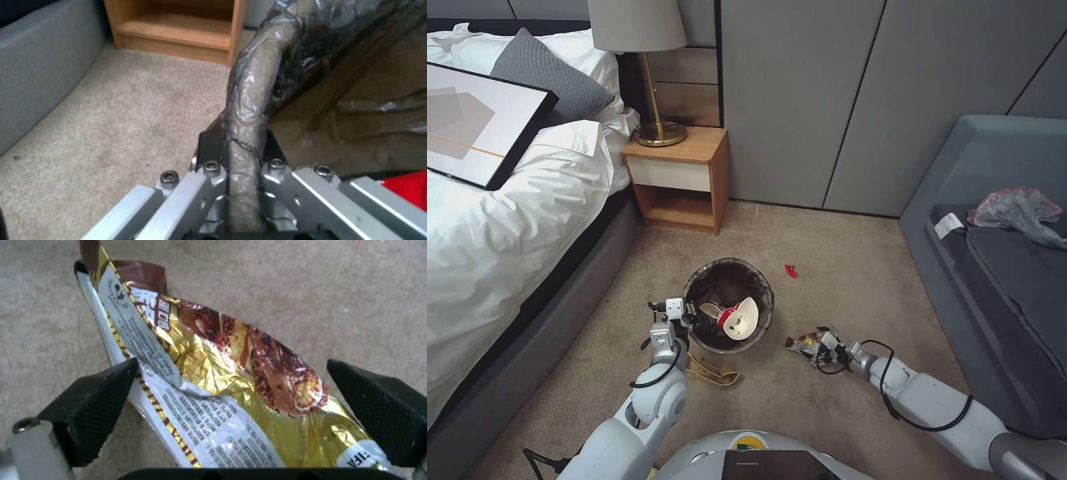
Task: Pick up the trash bin, then pick up the garbage from the floor and place it into the trash bin.
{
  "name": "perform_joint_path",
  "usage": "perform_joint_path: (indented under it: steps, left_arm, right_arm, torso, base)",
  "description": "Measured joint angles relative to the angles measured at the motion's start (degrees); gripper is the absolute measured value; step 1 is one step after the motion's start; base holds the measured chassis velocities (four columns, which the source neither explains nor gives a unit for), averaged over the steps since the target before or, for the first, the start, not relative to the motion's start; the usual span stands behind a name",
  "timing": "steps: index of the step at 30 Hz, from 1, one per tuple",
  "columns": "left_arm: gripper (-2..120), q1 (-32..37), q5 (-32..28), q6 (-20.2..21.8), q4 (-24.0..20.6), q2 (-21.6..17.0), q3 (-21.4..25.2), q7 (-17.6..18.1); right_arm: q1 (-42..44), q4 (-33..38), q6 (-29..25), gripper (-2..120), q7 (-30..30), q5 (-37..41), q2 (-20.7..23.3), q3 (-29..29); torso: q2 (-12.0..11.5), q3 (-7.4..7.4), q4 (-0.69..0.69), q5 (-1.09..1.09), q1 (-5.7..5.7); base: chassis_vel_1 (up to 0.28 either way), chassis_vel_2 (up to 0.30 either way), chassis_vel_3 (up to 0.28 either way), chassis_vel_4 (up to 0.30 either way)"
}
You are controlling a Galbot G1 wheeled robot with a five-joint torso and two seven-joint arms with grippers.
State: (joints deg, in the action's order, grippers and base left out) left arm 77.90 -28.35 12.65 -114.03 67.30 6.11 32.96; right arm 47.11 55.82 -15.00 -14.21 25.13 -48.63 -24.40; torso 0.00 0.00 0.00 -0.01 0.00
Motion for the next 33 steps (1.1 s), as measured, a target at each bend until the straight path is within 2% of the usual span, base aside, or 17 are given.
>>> perform_joint_path:
  steps: [9, 14, 26, 28, 31, 33]
  left_arm:
    - [2, 0.25, 0.02, -0.06, -0.09, -0.02, 0.17, 0.0]
    - [2, 0.26, 0.04, -0.1, -0.09, 0.0, 0.21, -0.01]
    - [2, -0.29, 0.05, -0.17, 0.33, 0.12, 0.08, -0.02]
    - [2, -0.31, 0.05, -0.17, 0.34, 0.12, 0.08, -0.02]
    - [2, -0.44, 0.01, -0.18, 0.38, 0.12, 0.03, -0.02]
    - [2, -0.47, 0.01, -0.17, 0.38, 0.12, 0.03, -0.02]
  right_arm:
    - [0.65, -1.67, -0.84, 100, 0.1, -1.19, -1.27, 0.76]
    - [0.62, -2.29, -1.4, 93, 0.05, -1.61, -1.59, 0.94]
    - [0.37, -2.46, -2.22, 59, 0.03, -2.08, -1.84, 1.0]
    - [0.36, -2.45, -2.22, 57, 0.04, -2.08, -1.84, 1.01]
    - [0.27, -2.5, -2.23, 43, 0.08, -2.16, -1.97, 1.01]
    - [0.26, -2.54, -2.25, 39, 0.09, -2.2, -2.02, 1.01]
  torso:
    - [0.0, 0.0, -0.01, -0.02, 0.0]
    - [0.01, -0.01, -0.02, -0.01, 0.0]
    - [0.0, 0.0, 0.02, 0.03, 0.0]
    - [0.0, 0.0, 0.02, 0.03, 0.0]
    - [0.0, 0.0, 0.02, 0.02, 0.0]
    - [0.0, 0.0, 0.01, 0.02, 0.0]
  base:
    - [0.0, 0.0, 0.0, 0.0]
    - [0.0, 0.0, 0.0, 0.0]
    - [0.0, 0.0, 0.0, 0.0]
    - [0.0, 0.0, 0.0, 0.0]
    - [0.0, 0.0, 0.0, 0.0]
    - [0.0, 0.0, 0.0, 0.0]
